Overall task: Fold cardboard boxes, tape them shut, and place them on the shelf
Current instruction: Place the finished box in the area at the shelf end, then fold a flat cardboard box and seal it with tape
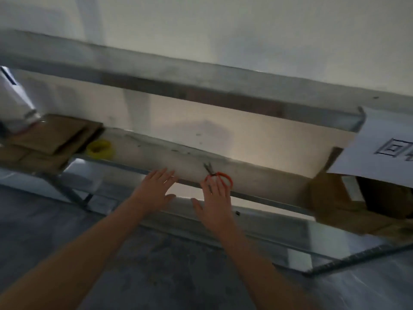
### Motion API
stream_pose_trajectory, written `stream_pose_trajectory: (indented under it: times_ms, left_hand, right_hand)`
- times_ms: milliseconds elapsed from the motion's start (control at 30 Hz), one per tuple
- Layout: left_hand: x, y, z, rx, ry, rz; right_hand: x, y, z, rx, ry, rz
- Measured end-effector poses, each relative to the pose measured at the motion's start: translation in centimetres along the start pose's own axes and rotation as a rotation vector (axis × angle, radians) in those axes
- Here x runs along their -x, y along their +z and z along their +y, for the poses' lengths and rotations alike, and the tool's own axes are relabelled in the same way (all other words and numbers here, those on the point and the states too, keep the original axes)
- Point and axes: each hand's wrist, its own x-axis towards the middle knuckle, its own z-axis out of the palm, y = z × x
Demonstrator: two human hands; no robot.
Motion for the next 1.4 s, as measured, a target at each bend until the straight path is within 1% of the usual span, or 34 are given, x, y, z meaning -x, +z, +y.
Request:
stream_pose_trajectory:
  times_ms: [100, 167, 333, 467, 567, 633, 667, 767, 867, 933, 967, 1000, 1033, 1100, 1167, 1267, 1400]
  left_hand:
    - [3.3, 0.1, -8.4, -0.007, -0.138, 0.040]
    - [5.4, -0.1, -13.5, -0.030, -0.194, 0.045]
    - [9.0, 0.2, -25.8, 0.002, -0.298, 0.039]
    - [10.6, 1.9, -35.0, 0.014, -0.346, 0.080]
    - [10.7, 3.4, -41.6, 0.021, -0.409, 0.022]
    - [10.4, 4.7, -46.2, 0.044, -0.462, -0.025]
    - [10.3, 5.5, -48.4, 0.053, -0.481, -0.022]
    - [9.9, 6.9, -53.8, 0.150, -0.535, 0.003]
    - [9.3, 7.6, -58.2, 0.211, -0.558, 0.002]
    - [8.3, 7.9, -60.9, 0.303, -0.524, -0.016]
    - [7.6, 7.9, -62.1, 0.386, -0.515, -0.047]
    - [6.8, 8.3, -63.3, 0.423, -0.520, -0.090]
    - [5.9, 8.5, -64.4, 0.488, -0.576, -0.122]
    - [4.6, 9.2, -66.3, 0.612, -0.675, -0.105]
    - [3.8, 11.2, -67.9, 0.679, -0.652, -0.082]
    - [3.5, 13.3, -69.7, 0.718, -0.618, -0.133]
    - [3.1, 13.5, -70.6, 0.773, -0.637, -0.112]
  right_hand:
    - [-4.3, 2.3, -8.9, 0.050, -0.071, -0.039]
    - [-6.8, 3.7, -14.0, 0.036, -0.121, -0.108]
    - [-13.8, 6.6, -24.8, -0.001, -0.230, -0.153]
    - [-19.9, 10.1, -31.7, 0.029, -0.304, -0.186]
    - [-24.6, 13.4, -36.0, 0.006, -0.335, -0.194]
    - [-27.8, 15.3, -38.8, -0.054, -0.333, -0.220]
    - [-29.2, 16.3, -40.0, -0.091, -0.320, -0.231]
    - [-33.0, 18.8, -43.2, -0.196, -0.249, -0.259]
    - [-35.1, 20.8, -45.0, -0.266, -0.133, -0.296]
    - [-36.0, 21.9, -45.6, -0.330, -0.013, -0.300]
    - [-36.2, 22.5, -45.9, -0.360, 0.052, -0.302]
    - [-36.4, 23.2, -46.2, -0.384, 0.117, -0.300]
    - [-36.6, 23.9, -46.5, -0.415, 0.186, -0.292]
    - [-37.0, 25.2, -47.3, -0.515, 0.342, -0.257]
    - [-37.3, 26.2, -48.1, -0.580, 0.447, -0.204]
    - [-37.5, 27.1, -49.2, -0.611, 0.510, -0.174]
    - [-37.6, 27.2, -50.3, -0.680, 0.579, -0.156]
